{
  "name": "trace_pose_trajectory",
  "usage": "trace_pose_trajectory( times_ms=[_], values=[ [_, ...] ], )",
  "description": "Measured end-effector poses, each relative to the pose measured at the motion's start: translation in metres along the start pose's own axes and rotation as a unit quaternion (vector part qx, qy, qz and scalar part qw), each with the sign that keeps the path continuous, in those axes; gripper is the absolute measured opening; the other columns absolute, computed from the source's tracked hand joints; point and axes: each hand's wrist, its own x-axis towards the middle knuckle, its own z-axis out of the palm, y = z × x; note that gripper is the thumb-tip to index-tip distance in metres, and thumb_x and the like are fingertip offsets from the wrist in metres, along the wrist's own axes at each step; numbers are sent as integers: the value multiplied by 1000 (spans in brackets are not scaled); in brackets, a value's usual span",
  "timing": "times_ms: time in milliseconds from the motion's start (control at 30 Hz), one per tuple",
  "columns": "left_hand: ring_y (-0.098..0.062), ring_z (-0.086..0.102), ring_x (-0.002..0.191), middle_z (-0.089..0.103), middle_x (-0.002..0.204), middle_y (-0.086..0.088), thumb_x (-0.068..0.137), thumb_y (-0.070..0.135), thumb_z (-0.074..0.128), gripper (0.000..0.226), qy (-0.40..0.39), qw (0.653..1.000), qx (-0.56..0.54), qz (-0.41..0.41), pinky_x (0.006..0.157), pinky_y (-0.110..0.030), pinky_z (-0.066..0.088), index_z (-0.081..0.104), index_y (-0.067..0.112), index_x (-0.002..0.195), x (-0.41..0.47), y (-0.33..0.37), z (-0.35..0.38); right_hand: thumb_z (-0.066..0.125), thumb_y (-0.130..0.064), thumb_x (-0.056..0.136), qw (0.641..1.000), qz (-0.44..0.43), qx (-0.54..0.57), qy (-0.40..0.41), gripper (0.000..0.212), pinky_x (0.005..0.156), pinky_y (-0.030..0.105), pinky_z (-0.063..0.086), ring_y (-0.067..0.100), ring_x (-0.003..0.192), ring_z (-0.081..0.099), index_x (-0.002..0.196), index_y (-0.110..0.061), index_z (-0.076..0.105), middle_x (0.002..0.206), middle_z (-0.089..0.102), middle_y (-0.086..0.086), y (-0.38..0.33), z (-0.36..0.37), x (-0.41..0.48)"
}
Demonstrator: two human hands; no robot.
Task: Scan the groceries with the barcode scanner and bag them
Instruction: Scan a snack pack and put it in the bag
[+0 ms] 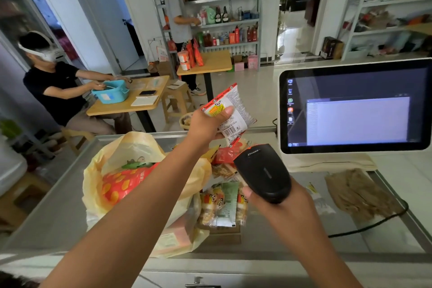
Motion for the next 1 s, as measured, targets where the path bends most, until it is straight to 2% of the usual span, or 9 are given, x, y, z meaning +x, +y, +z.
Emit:
trace_pose_trajectory(
  times_ms=[100, 233, 367, 500, 633, 767, 833, 900, 1000],
  values=[
    [-11, 74, 85, 74, 103, -2, 89, 16, 73, 33, 9, 999, 8, 44, 63, -27, 60, 61, 8, 119, -13, 11, -31, 76, -59, 66, 1000, -5, -4, -19, 41, 73, 40, 57, 15, 74, 67, 91, -28, 65, 72, 69, -7, -1, 8, 14],
    [-23, 72, 100, 72, 114, -11, 89, 12, 72, 40, 58, 991, 46, 112, 79, -37, 61, 58, 4, 125, -38, 22, -104, 76, -50, 74, 999, -33, 12, -40, 41, 81, 37, 53, 15, 92, 65, 107, -30, 64, 92, 69, -9, -11, 38, 39],
    [-8, 70, 95, 73, 104, 3, 92, 10, 69, 27, 78, 976, 136, 151, 81, -25, 56, 64, 17, 118, -68, 13, -171, 77, -42, 77, 995, -37, 29, -84, 31, 80, 36, 49, 17, 97, 62, 103, -37, 63, 96, 67, -10, -21, 72, 60],
    [10, 58, 108, 65, 121, 17, 94, 21, 67, 36, -3, 911, 386, 143, 94, -17, 46, 62, 34, 127, -84, -18, -208, 82, -18, 75, 988, 13, 57, -145, 28, 82, 47, 58, 19, 89, 68, 86, -35, 64, 97, 73, 0, -23, 94, 74],
    [9, 53, 117, 58, 123, 34, 95, 17, 65, 44, -134, 877, 448, 112, 105, -26, 43, 57, 49, 125, -85, -37, -216, 82, -9, 71, 991, 37, 93, -84, 33, 90, 47, 54, 21, 91, 67, 89, -29, 63, 92, 70, -3, -29, 102, 83],
    [-9, 51, 129, 57, 140, 13, 97, 24, 60, 41, -110, 841, 507, 157, 109, -40, 42, 58, 33, 137, -64, -39, -205, 80, -7, 73, 989, 25, 140, -47, 34, 88, 43, 53, 22, 94, 67, 91, -30, 62, 95, 70, 0, -38, 101, 79],
    [-13, 40, 139, 45, 152, 8, 100, 23, 56, 46, -94, 813, 547, 174, 117, -39, 33, 49, 32, 144, -56, -41, -193, 80, -7, 74, 988, 24, 148, -49, 34, 88, 45, 54, 22, 94, 67, 93, -30, 63, 97, 71, 2, -38, 101, 79],
    [-21, 13, 152, 14, 166, 3, 103, 36, 47, 59, -173, 764, 615, 93, 122, -43, 16, 23, 34, 156, -51, -54, -178, 80, -10, 74, 988, 33, 142, -54, 32, 88, 47, 55, 21, 93, 68, 94, -29, 64, 96, 71, 1, -36, 102, 80],
    [-25, -27, 148, -30, 162, 1, 102, 54, 35, 76, -277, 674, 685, -20, 121, -54, -3, -15, 33, 156, -49, -82, -159, 80, -11, 74, 989, 45, 127, -65, 35, 89, 50, 54, 22, 92, 68, 102, -25, 66, 96, 71, 1, -33, 106, 79]
  ],
)
